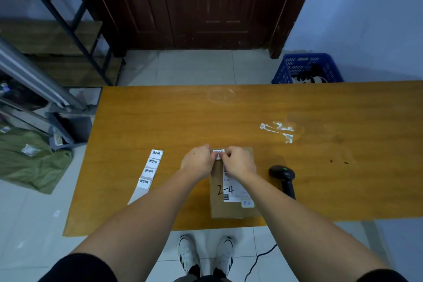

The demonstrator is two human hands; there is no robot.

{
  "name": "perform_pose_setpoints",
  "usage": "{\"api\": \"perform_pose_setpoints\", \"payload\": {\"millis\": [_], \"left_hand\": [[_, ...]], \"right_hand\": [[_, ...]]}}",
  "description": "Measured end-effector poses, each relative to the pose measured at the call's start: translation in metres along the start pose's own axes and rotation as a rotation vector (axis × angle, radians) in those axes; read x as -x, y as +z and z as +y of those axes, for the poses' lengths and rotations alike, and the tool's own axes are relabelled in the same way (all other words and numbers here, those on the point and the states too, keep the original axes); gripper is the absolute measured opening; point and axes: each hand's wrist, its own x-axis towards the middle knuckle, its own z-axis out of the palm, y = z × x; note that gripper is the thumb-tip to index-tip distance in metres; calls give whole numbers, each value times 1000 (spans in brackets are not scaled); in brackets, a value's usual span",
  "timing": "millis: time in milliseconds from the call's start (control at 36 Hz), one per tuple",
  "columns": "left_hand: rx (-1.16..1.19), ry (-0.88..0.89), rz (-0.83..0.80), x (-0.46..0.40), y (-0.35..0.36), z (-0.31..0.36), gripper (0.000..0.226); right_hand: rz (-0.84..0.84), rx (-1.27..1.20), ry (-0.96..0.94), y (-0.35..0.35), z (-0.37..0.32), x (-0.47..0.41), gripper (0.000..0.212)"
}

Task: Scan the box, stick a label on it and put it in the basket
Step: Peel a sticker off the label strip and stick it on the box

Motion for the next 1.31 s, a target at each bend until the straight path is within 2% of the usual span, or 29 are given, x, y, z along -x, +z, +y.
{"api": "perform_pose_setpoints", "payload": {"millis": [167,306,472,639,833,1111,1306], "left_hand": [[-36,-32,8,1,0,5,35],[19,-89,-45,-2,-3,6,34],[106,-150,-124,-9,-10,3,55],[170,-140,-239,-18,-12,0,51],[208,-104,-277,-22,-14,-3,46],[-181,24,-368,-18,-18,-5,43],[-403,111,-262,-6,-20,0,40]], "right_hand": [[13,43,-17,2,-1,1,30],[30,56,-8,2,-1,3,27],[18,-56,52,-2,-1,2,34],[21,-39,72,-4,-1,-1,49],[20,-61,51,-3,3,-8,45],[-77,-96,13,-10,13,-8,30],[-53,-97,-31,-5,14,-8,34]]}}
